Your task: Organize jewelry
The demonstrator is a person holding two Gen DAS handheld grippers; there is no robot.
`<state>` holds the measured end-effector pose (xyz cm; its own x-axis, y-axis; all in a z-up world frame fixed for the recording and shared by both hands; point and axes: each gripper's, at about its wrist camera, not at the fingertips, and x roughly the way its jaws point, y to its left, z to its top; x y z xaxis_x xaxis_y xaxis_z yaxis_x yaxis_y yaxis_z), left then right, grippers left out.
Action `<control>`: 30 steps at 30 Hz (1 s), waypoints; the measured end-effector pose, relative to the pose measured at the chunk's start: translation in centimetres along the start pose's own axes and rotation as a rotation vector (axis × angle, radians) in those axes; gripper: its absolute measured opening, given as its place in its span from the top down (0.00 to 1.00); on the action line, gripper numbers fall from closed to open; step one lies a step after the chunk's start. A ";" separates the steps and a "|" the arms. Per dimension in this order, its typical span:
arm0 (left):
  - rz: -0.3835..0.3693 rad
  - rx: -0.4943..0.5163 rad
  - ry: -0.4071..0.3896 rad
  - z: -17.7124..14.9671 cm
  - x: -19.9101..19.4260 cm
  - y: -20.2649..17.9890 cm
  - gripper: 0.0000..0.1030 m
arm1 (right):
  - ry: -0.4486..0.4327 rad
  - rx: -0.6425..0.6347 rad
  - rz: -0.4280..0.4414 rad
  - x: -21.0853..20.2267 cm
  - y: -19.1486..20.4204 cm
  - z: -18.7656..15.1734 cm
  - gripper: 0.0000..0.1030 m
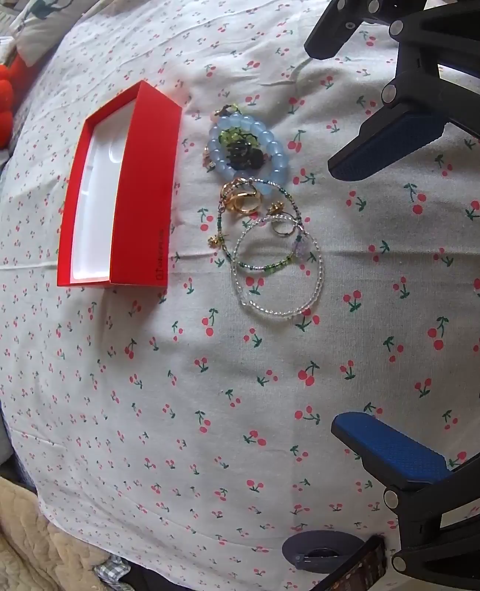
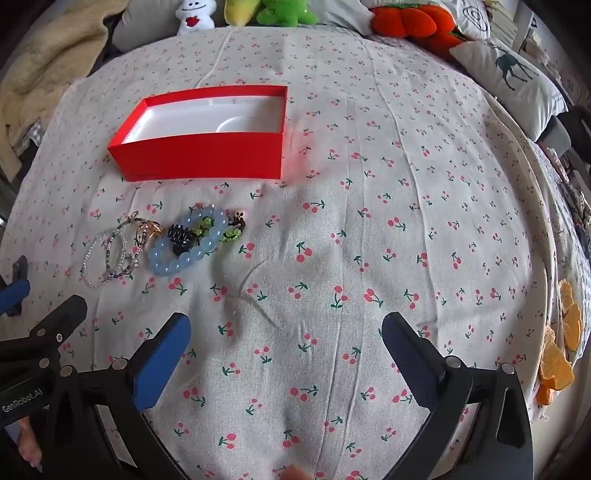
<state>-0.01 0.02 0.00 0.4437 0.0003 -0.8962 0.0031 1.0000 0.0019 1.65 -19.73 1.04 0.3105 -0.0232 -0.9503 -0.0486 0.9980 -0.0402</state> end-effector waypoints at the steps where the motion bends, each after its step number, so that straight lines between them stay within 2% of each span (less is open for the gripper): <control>1: 0.001 0.001 -0.003 0.0 0.0 0.0 0.00 | 0.000 0.000 0.000 0.0 0.0 0.0 0.00; 30: -0.014 -0.007 0.015 -0.3 0.1 0.1 0.00 | 0.001 -0.001 -0.002 0.1 -0.1 -0.1 0.00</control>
<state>-0.19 0.14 -0.22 0.4303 -0.0137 -0.9026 0.0033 0.9999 -0.0136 1.58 -19.86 0.90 0.3096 -0.0252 -0.9505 -0.0488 0.9979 -0.0424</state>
